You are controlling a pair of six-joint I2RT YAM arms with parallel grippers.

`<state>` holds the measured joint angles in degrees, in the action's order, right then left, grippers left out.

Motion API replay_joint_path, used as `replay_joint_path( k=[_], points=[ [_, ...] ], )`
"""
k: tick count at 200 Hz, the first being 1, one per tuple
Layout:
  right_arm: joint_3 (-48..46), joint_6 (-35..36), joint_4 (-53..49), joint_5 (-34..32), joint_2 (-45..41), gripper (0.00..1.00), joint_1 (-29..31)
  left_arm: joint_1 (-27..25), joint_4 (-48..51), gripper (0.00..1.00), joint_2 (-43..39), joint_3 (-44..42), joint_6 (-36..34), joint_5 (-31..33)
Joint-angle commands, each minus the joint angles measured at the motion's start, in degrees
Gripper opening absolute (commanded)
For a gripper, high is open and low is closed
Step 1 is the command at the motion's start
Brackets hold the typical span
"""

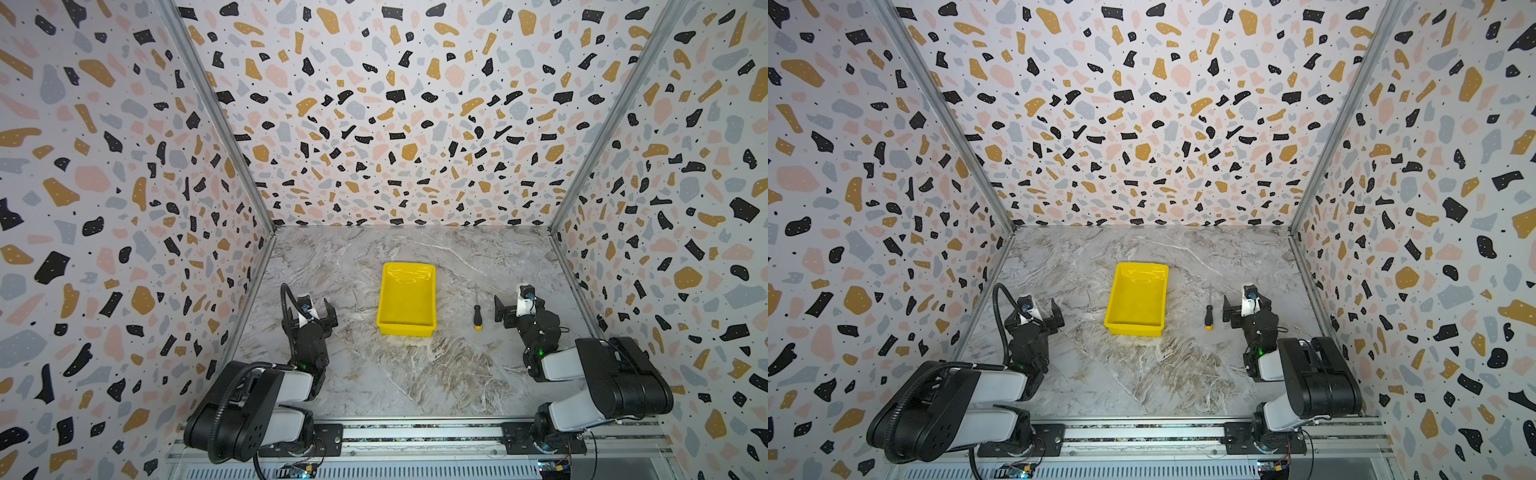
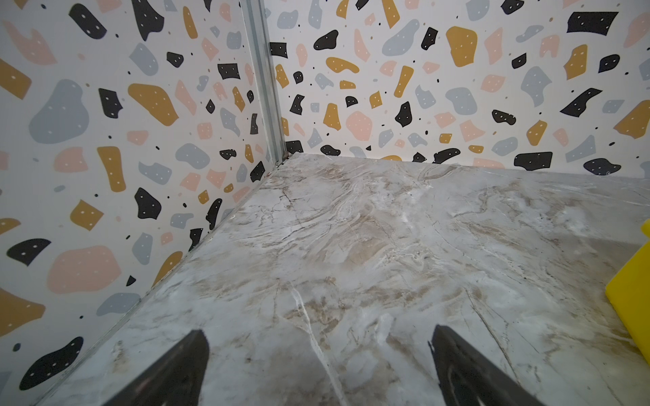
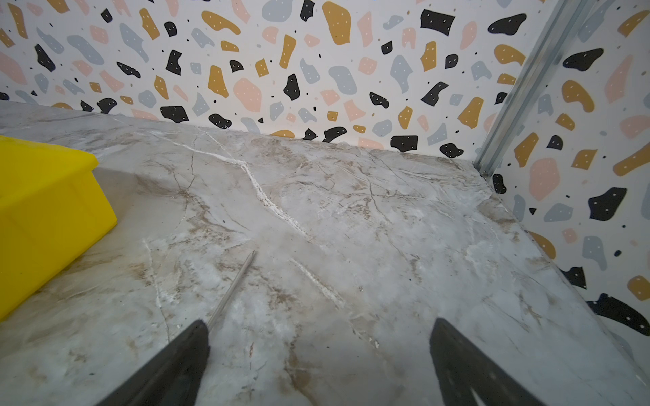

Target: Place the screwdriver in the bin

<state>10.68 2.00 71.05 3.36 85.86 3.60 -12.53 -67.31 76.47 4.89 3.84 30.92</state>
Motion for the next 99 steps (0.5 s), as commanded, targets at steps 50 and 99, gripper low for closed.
replay_joint_path(
  k=[50,99],
  points=[
    [1.4,-0.3,0.4,0.1,-0.3,0.99,-0.1,0.2,-2.5,1.00,-0.6,0.7,0.3,0.2],
    [1.4,-0.4,0.4,0.5,-0.2,0.99,-0.4,0.2,-2.6,1.00,-0.7,0.6,0.4,0.2]
  ],
)
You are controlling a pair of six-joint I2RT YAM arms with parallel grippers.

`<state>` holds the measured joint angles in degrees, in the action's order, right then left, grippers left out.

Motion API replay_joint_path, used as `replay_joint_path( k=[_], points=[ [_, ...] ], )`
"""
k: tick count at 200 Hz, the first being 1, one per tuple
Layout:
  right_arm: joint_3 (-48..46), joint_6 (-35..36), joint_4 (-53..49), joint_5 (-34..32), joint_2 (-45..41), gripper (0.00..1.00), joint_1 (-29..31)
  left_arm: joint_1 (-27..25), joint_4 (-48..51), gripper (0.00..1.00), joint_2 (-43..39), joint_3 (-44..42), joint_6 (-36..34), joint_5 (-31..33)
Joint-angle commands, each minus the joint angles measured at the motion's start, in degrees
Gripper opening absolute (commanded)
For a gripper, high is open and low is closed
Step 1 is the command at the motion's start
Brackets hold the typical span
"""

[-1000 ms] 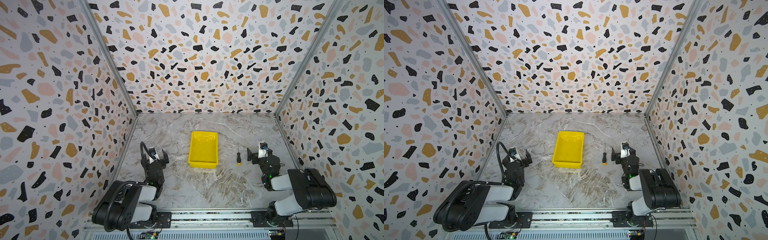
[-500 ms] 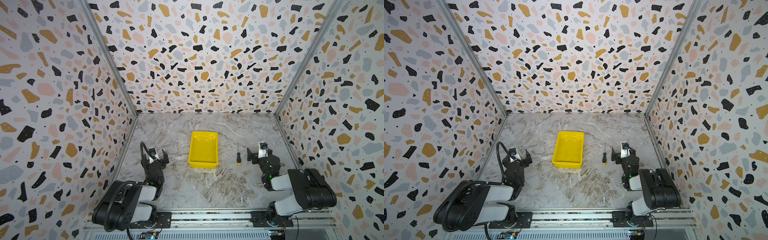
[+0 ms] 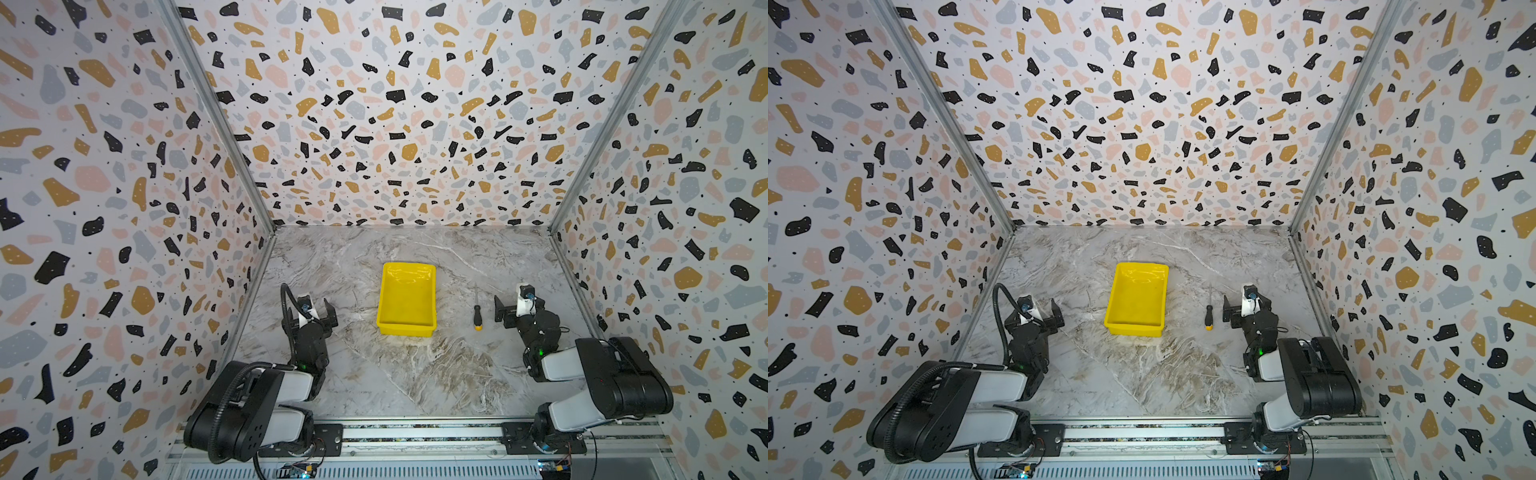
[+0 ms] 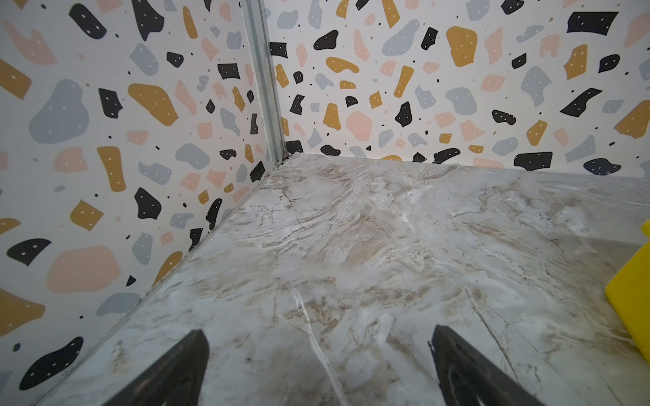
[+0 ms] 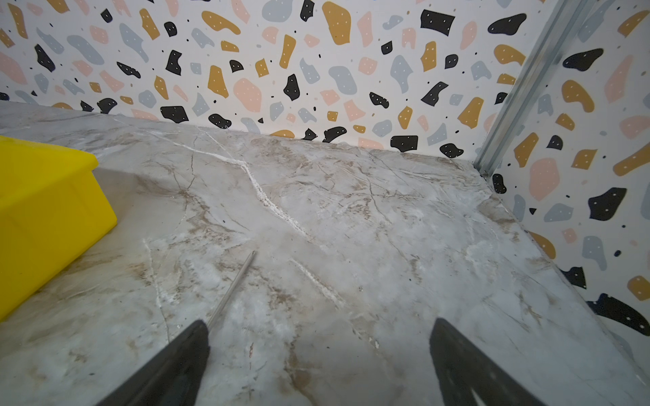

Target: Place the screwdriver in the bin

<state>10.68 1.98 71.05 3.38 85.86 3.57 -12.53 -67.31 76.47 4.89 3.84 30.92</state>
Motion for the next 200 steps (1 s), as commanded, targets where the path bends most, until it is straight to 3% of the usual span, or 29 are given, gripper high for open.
replay_joint_path(
  k=[1,44,65,86,106,127,154,168,200],
  points=[
    [1.4,-0.4,0.3,0.4,-0.2,0.99,-0.4,0.2,-2.6,1.00,-0.7,0.6,0.4,0.2],
    [-0.7,0.3,2.9,-1.3,-2.0,0.99,0.6,0.2,-2.4,1.00,-1.8,1.0,-0.1,0.1],
    [-1.6,0.8,-3.6,-7.0,-10.9,0.99,3.3,0.0,20.1,1.00,-9.0,9.7,1.6,1.8],
    [4.5,0.8,-27.4,-17.6,-23.8,0.99,9.4,-1.0,43.3,1.00,-14.5,20.1,6.6,4.2],
    [11.0,-0.2,-44.7,-22.5,-31.6,0.99,14.3,-2.2,58.7,1.00,-19.6,25.8,14.3,0.9],
    [18.1,-7.5,-60.3,-23.1,-35.3,0.99,15.8,-2.3,72.3,1.00,-25.0,27.6,24.7,-5.5],
    [20.7,-34.3,-82.5,-25.5,-35.3,0.99,13.7,-2.2,78.7,1.00,-31.4,21.7,30.2,-5.3],
    [18.3,-34.0,-82.7,-17.5,-34.9,0.99,10.5,-2.2,81.8,1.00,-33.2,20.0,32.5,-3.3],
    [9.6,-36.3,-78.0,-18.0,-37.8,0.99,12.4,-2.1,79.2,1.00,-32.3,16.6,33.9,-1.9]
  ],
)
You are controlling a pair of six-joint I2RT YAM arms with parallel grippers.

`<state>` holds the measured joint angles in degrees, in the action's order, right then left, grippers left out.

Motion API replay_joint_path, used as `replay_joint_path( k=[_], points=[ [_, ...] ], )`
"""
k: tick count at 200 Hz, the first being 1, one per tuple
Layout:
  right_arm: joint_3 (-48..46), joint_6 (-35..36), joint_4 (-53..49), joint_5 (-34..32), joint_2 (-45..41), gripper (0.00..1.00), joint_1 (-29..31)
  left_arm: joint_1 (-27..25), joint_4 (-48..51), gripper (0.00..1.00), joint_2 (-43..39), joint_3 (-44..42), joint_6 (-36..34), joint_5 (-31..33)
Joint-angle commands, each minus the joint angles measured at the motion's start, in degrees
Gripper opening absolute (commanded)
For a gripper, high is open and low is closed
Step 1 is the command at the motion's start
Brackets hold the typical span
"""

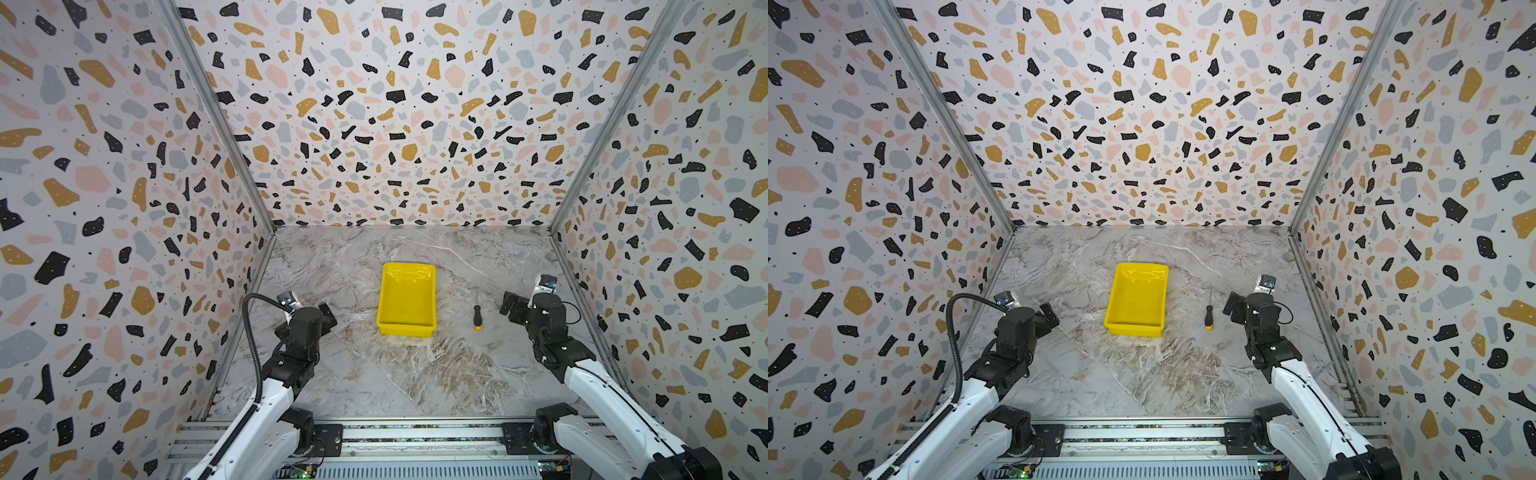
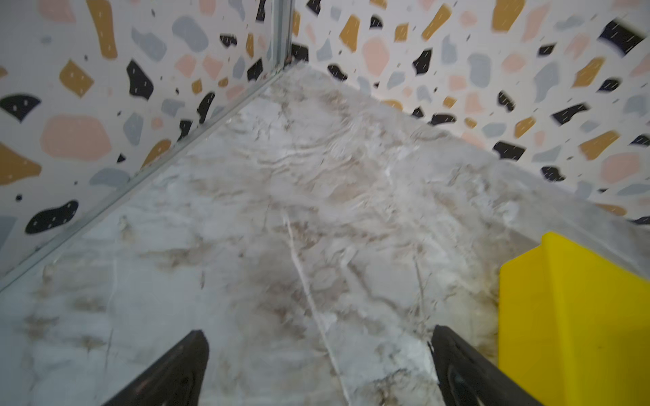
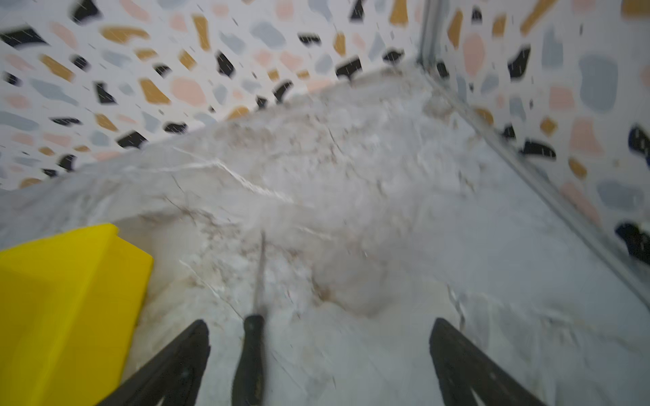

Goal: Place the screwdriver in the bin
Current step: 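Move the right gripper above the screwdriver while the left arm lifts slightly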

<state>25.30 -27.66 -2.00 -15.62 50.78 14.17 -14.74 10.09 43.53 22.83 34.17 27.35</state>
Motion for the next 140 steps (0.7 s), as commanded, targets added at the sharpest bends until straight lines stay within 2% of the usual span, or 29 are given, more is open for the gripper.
replay_joint_path(
  k=[1,19,33,49,80,106,140],
  points=[
    [-5.3,-6.8,-4.9,0.8,-2.9,0.99,1.9,0.1,1.7,1.00,0.7,-1.4,3.6,1.9],
    [-6.7,-6.9,-3.5,-2.7,-6.5,0.99,5.6,0.5,2.5,1.00,4.5,-1.0,6.9,8.3],
    [-7.7,-7.2,-3.2,-5.4,-9.3,0.99,9.0,0.9,2.2,1.00,6.9,0.1,6.4,6.8],
    [-8.5,-6.7,-2.9,-6.2,-11.4,0.99,11.1,1.0,3.8,1.00,7.6,0.5,7.7,8.0],
    [-8.8,-6.9,-2.7,-7.0,-11.8,0.99,11.4,1.0,3.5,1.00,4.7,-1.1,8.9,8.7],
    [-8.4,-7.1,-2.9,-7.4,-11.0,0.99,11.4,1.1,5.2,1.00,3.2,-2.7,13.7,13.5],
    [-8.6,-7.2,-2.7,-7.7,-11.2,0.99,11.4,1.0,4.7,1.00,4.3,-2.3,12.3,11.8]
  ],
)
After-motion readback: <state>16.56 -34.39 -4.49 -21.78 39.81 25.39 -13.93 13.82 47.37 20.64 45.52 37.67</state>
